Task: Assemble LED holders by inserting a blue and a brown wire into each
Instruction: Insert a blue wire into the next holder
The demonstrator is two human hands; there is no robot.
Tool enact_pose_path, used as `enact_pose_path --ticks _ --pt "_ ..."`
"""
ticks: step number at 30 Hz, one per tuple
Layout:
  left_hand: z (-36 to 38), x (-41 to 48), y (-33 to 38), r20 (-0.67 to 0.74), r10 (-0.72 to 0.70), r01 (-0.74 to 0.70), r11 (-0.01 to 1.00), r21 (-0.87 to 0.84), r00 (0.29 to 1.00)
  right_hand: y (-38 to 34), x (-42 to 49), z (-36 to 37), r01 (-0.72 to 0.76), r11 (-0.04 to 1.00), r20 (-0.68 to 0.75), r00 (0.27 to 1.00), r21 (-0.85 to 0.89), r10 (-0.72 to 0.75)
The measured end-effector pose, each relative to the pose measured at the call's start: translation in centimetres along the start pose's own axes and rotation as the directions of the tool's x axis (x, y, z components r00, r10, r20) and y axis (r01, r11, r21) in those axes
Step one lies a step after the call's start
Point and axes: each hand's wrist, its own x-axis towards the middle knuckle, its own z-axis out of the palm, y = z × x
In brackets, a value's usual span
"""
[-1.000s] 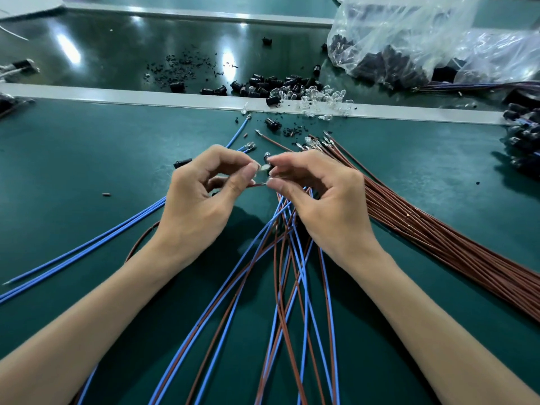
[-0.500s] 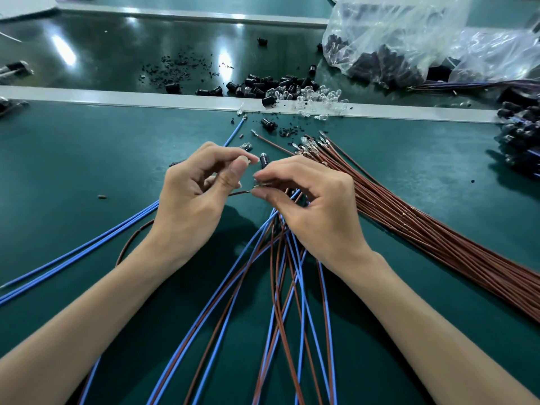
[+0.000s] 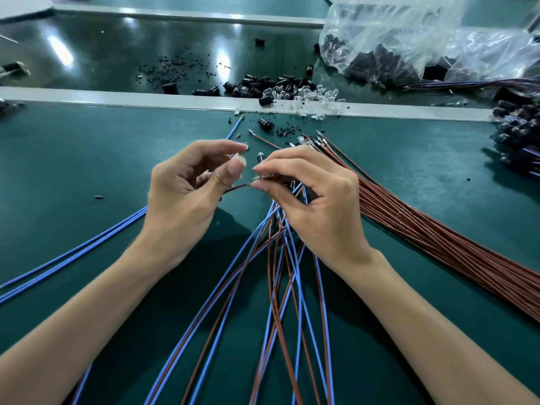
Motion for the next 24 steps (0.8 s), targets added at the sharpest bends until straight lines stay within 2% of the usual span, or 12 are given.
enact_pose_path --ticks 6,11,15,24 --pt "0.2 -0.1 0.4 -0.005 -0.024 0.024 1.0 -0.013 1.0 -0.1 -0.1 0.0 0.045 0.999 -0.02 0.999 -0.003 -0.045" --pt "0.0 -0.1 0.2 0.176 -0.143 0.148 0.989 -0.018 0.974 0.0 -0.1 0.1 0.091 0.995 -0.074 0.993 -0.027 -0.093" --pt "-0.4 0.1 0.1 0.231 -0.235 0.264 0.959 -0.105 0.944 0.2 -0.1 -0.1 0.116 0.993 -0.07 0.991 -0.024 -0.117" --pt "-1.0 0.4 0.1 0.375 -0.339 0.413 0.9 -0.138 0.863 0.6 -0.3 0.1 0.184 0.983 -0.033 0.982 -0.017 -0.185"
